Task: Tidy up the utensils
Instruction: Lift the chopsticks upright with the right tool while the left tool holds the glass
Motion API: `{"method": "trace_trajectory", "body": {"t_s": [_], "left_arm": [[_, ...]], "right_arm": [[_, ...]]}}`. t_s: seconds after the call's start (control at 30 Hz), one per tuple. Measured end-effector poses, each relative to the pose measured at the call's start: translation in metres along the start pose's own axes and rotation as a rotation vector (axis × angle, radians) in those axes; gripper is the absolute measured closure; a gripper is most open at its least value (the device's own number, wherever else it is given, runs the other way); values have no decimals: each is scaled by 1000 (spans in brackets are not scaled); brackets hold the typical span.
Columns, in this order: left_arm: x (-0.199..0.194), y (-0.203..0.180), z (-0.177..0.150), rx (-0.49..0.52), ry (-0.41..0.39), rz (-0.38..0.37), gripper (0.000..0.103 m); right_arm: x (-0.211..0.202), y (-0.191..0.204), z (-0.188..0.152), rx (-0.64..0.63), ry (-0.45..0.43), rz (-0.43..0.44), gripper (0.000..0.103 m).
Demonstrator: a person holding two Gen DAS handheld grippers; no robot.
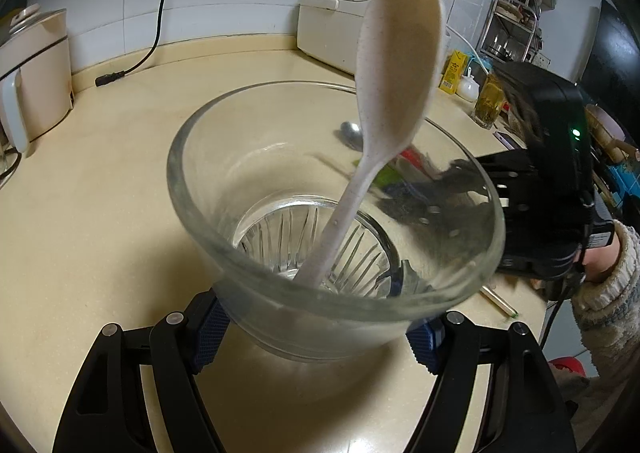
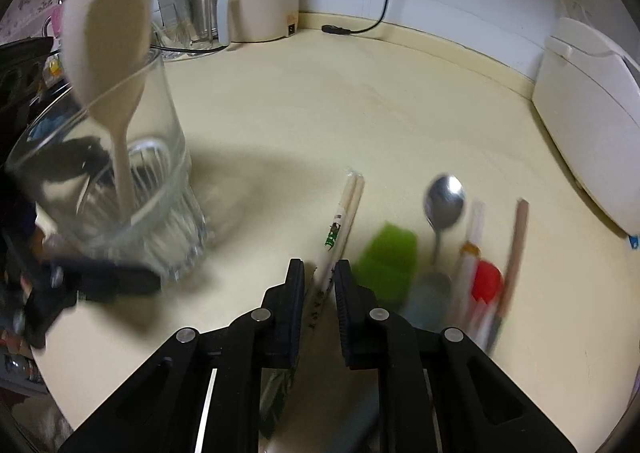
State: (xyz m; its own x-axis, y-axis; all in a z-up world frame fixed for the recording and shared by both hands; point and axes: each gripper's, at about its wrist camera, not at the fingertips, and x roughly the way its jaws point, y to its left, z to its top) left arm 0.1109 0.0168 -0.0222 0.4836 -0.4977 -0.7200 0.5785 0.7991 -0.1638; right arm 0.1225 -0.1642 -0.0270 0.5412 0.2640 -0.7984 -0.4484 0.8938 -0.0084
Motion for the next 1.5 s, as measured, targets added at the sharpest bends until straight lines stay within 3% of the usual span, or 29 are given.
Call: {"method": "trace_trajectory", "body": {"t_s": [0.4,0.73,0.8,0.9,1.27,1.5], "left_arm": [[1,0,0,-1,2,0,24],[4,2,3,-2,9,1,24],[4,2,3,-4,9,0,24],[5,3,4,-6,9,-2,24],[5,3,4,-8,9,-3,24],[5,3,4,-5,11,2,24]], "right_arm": [[-23,-17,-30,23,10,0,88],[-15,-10,-22,30,8,-18,87],[-14,-7,-22,37,0,-7,92],[-16,-9,-24,92,-8,52,95],[-40,-46,-39,385,-123,408,95],[-59,-53,-36,426,-219,490,95]]}}
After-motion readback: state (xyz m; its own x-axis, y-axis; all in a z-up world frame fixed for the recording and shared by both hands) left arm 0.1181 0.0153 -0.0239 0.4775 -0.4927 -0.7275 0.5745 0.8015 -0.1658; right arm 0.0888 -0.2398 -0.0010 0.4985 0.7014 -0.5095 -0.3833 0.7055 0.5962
